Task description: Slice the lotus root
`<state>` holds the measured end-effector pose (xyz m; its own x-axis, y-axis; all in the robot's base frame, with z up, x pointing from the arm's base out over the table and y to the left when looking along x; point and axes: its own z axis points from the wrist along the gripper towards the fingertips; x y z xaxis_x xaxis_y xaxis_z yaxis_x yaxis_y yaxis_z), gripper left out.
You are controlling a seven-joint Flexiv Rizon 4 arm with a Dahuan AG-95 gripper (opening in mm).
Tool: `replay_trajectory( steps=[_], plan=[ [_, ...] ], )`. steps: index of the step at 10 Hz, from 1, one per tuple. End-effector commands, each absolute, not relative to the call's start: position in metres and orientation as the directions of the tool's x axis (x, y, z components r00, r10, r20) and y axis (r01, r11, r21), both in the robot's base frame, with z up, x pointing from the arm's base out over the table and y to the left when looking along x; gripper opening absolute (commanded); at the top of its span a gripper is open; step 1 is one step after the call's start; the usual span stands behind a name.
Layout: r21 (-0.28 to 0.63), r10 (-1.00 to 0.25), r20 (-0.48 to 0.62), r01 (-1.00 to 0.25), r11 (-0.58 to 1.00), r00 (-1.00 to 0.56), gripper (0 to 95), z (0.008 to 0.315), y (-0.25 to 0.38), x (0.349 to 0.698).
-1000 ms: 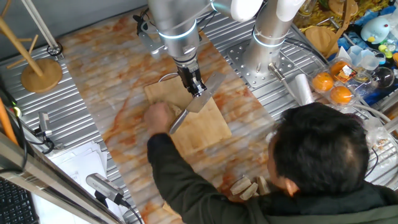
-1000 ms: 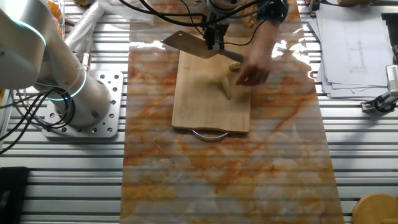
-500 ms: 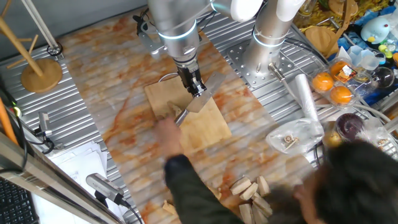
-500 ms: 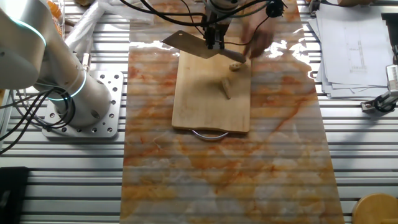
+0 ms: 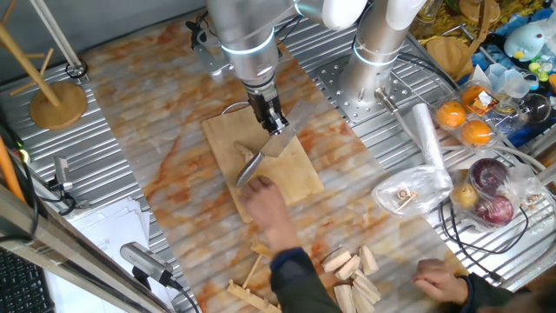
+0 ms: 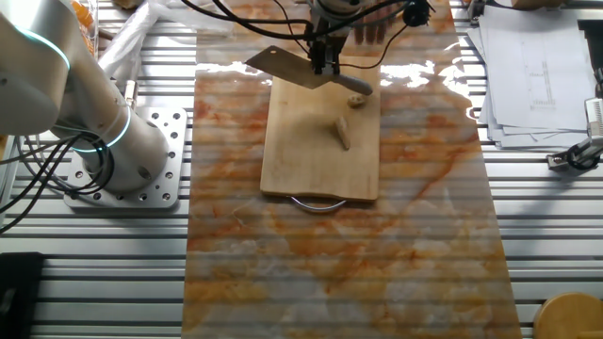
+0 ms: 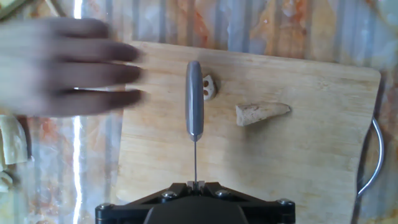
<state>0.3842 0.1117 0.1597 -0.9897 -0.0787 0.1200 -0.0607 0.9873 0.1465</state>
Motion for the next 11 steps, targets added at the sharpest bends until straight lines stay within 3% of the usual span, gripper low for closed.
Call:
replay_trajectory(
  steps=[1, 11],
  plan=[
    [0.143, -0.077, 0.123, -0.059, 0.988, -0.989, 0.0, 0.1595, 0.1117, 0.3844],
    [0.141, -0.066, 0.137, -0.046, 0.989, -0.988, 0.0, 0.1616, 0.1124, 0.3847]
  ],
)
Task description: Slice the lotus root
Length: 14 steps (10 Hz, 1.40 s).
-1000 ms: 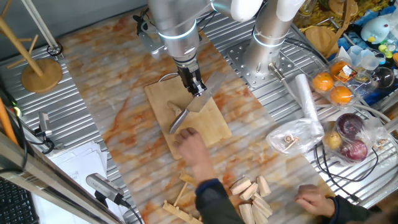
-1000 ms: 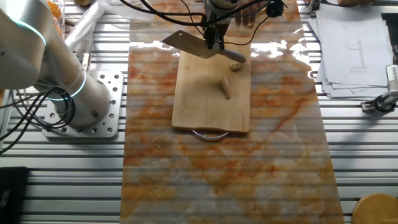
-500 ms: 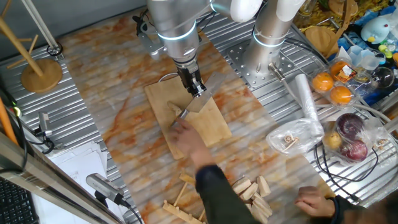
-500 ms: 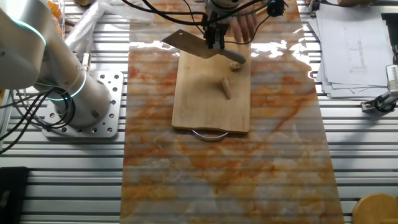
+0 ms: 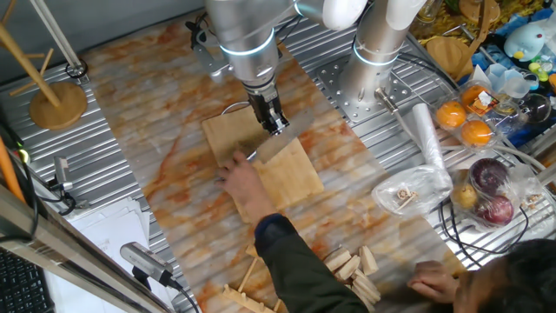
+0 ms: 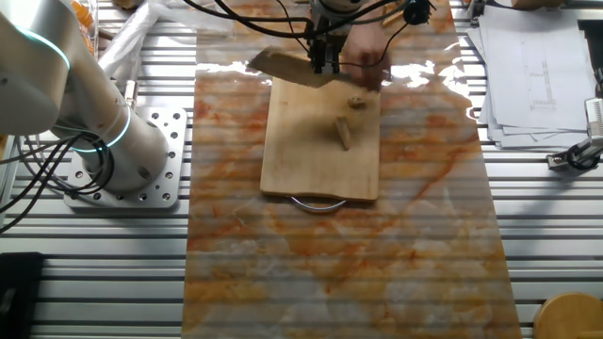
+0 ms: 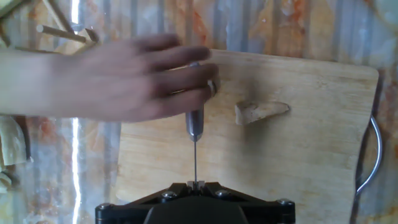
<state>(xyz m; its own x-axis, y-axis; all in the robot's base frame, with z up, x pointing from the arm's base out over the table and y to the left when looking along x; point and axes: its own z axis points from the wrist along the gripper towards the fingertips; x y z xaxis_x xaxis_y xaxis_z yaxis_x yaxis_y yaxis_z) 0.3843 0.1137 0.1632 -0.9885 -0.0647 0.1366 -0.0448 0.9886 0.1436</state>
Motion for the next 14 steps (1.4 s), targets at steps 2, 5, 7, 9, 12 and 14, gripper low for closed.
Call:
replay_trajectory(
  steps=[2, 5, 7, 9, 12, 14],
  plan=[
    [0.136, -0.066, 0.140, -0.047, 0.990, -0.988, 19.0, 0.1619, 0.1123, 0.3846],
    [0.126, -0.069, 0.139, -0.052, 0.991, -0.988, 19.0, 0.1623, 0.1120, 0.3846],
    [0.126, -0.069, 0.139, -0.051, 0.991, -0.988, 19.0, 0.1623, 0.1120, 0.3847],
    [0.126, -0.068, 0.139, -0.051, 0.991, -0.988, 19.0, 0.1617, 0.1118, 0.3849],
    [0.124, -0.067, 0.141, -0.050, 0.991, -0.988, 19.0, 0.1612, 0.1116, 0.3854],
    [0.122, -0.061, 0.147, -0.043, 0.992, -0.987, 0.0, 0.1614, 0.1117, 0.3857]
  ],
)
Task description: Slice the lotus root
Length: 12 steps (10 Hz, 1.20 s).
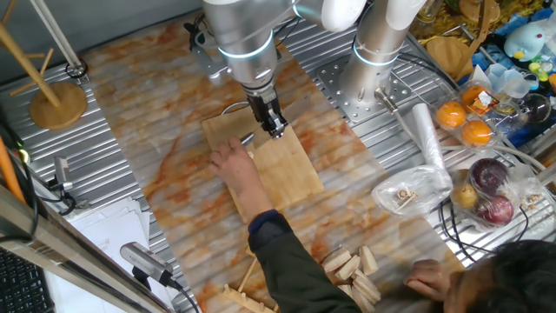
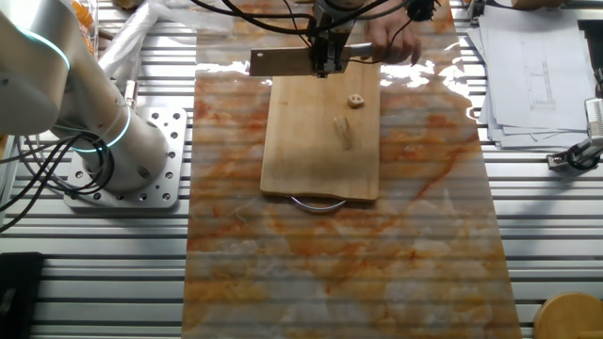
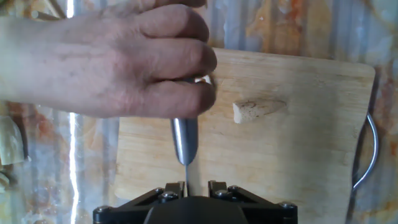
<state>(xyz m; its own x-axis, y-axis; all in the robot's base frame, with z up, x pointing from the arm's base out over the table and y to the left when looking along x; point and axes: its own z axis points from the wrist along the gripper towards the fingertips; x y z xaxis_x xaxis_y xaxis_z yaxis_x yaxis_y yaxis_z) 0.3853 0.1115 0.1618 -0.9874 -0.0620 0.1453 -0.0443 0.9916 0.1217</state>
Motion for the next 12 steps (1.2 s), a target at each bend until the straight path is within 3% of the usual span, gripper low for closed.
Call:
replay_trajectory(
  steps=[1, 12],
  plan=[
    [0.122, -0.061, 0.147, -0.043, 0.992, -0.987, 0.0, 0.161, 0.112, 0.386],
    [0.096, -0.061, 0.123, -0.049, 0.994, -0.991, 0.0, 0.154, 0.093, 0.399]
  ],
)
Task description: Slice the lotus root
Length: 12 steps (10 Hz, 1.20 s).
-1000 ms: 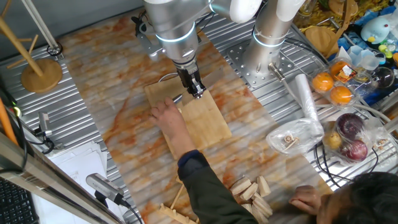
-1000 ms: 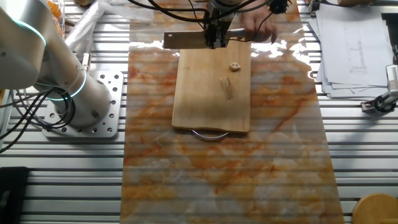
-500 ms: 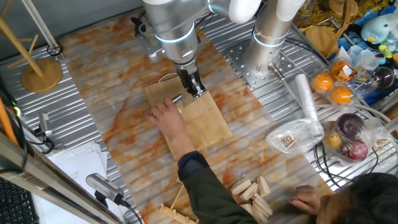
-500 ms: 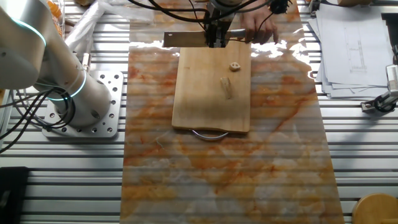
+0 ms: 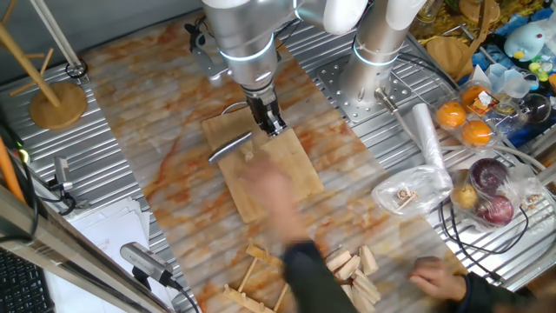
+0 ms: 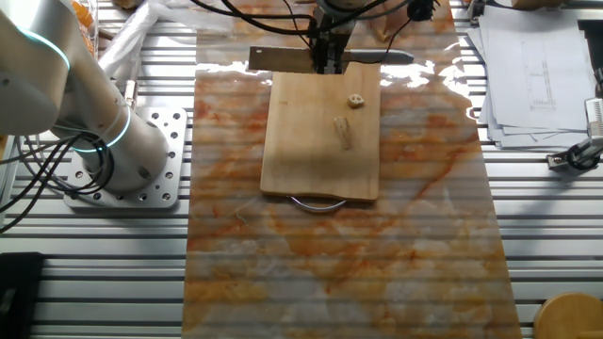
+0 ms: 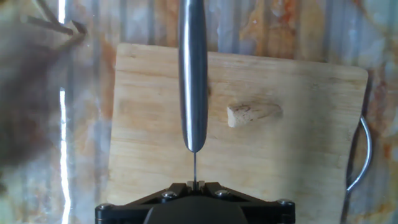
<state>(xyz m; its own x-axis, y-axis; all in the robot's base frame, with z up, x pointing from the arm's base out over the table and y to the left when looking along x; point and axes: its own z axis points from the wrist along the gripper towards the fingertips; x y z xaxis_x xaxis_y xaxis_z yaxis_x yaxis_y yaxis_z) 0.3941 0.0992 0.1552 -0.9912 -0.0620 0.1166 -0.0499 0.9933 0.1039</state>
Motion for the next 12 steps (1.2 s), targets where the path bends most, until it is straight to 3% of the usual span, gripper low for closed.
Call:
replay_trajectory(
  steps=[1, 7, 12],
  plan=[
    [0.084, -0.062, 0.124, -0.052, 0.995, -0.990, 0.0, 0.150, 0.089, 0.402],
    [0.011, -0.095, 0.077, -0.094, 0.996, -0.993, 0.0, 0.112, 0.054, 0.421],
    [0.067, -0.075, 0.103, -0.068, 0.995, -0.992, 0.0, 0.098, 0.043, 0.420]
  ],
)
